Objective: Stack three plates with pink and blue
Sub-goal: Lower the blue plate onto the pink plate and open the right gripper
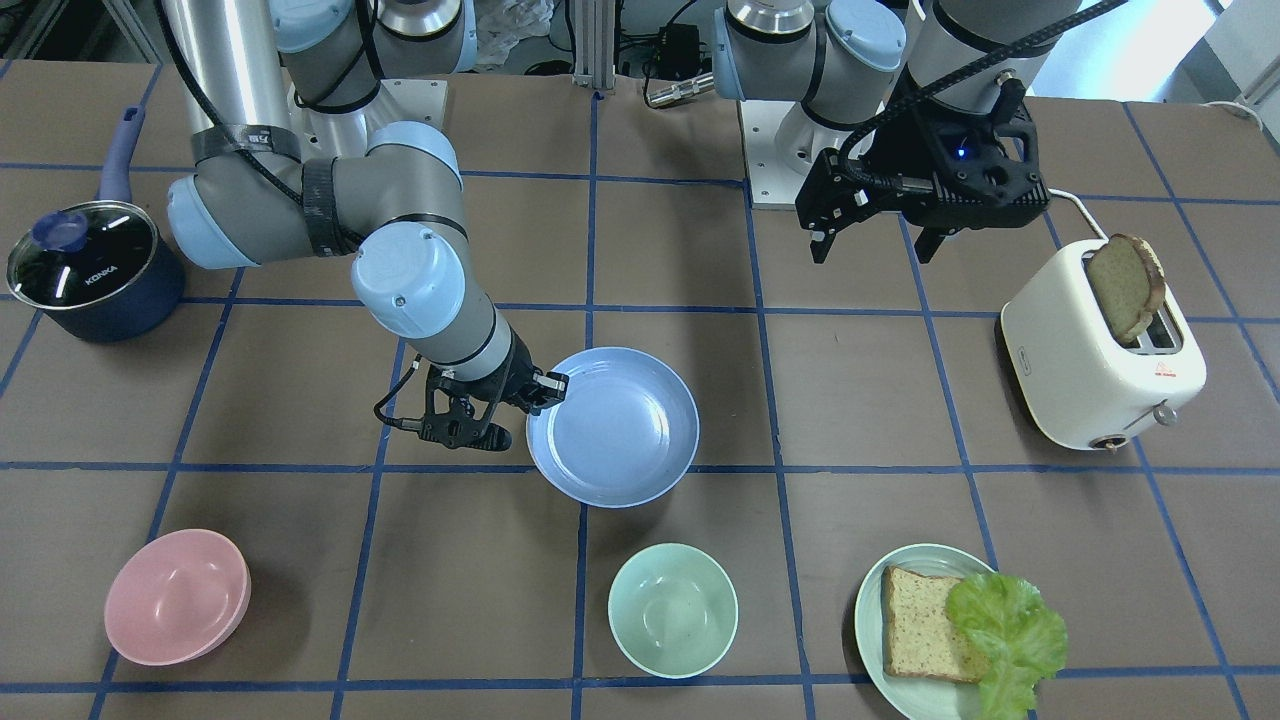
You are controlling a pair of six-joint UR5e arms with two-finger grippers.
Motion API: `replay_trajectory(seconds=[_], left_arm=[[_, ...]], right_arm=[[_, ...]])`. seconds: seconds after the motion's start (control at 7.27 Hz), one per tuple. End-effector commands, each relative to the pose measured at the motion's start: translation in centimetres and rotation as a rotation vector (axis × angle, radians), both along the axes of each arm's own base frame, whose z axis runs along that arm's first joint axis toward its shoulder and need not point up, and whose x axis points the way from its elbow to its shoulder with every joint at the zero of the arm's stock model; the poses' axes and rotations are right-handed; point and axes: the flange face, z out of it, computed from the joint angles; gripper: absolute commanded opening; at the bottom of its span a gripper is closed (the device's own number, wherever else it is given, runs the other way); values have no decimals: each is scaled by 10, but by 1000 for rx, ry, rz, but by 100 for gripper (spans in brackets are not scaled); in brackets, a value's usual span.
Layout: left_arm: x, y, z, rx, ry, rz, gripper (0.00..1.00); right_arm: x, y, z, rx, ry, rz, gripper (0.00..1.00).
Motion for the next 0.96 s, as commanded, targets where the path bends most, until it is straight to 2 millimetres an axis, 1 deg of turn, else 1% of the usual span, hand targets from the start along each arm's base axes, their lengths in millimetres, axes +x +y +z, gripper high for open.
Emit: replay_trajectory(seconds=[0.0, 0.41, 0.55, 0.69, 0.83], left_arm=[[0, 0, 0, -2, 0, 0, 100], [0, 0, 0, -2, 0, -1, 100], [0, 0, 0, -2, 0, 0, 100], [-1, 0, 0, -2, 0, -1, 100], [-1, 0, 0, -2, 0, -1, 100]], right_arm=[[0, 2, -6, 11, 2, 1, 0], [0, 1, -10, 17, 5, 1, 0], [0, 1, -10, 17, 5, 1, 15], [0, 0, -9, 16, 5, 0, 75], [0, 0, -8, 14, 5, -2, 90]])
